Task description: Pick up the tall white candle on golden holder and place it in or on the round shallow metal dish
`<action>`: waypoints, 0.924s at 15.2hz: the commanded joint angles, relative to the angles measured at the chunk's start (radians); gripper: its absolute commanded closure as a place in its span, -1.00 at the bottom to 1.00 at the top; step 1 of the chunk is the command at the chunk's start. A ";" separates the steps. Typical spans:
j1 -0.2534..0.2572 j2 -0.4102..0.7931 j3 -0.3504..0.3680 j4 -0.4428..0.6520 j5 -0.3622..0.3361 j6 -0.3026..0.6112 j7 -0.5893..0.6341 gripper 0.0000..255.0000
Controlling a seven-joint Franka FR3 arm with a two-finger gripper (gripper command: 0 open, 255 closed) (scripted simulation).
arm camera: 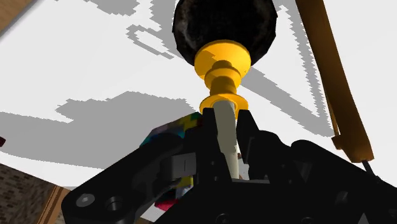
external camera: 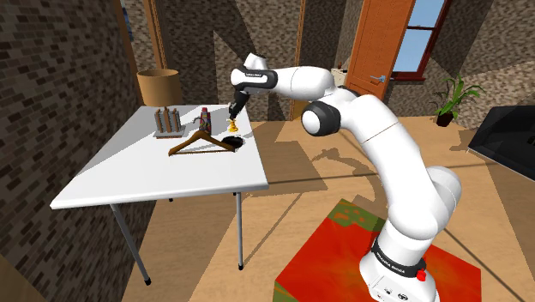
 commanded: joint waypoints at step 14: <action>0.004 0.009 0.006 -0.068 0.010 0.077 -0.022 -1.00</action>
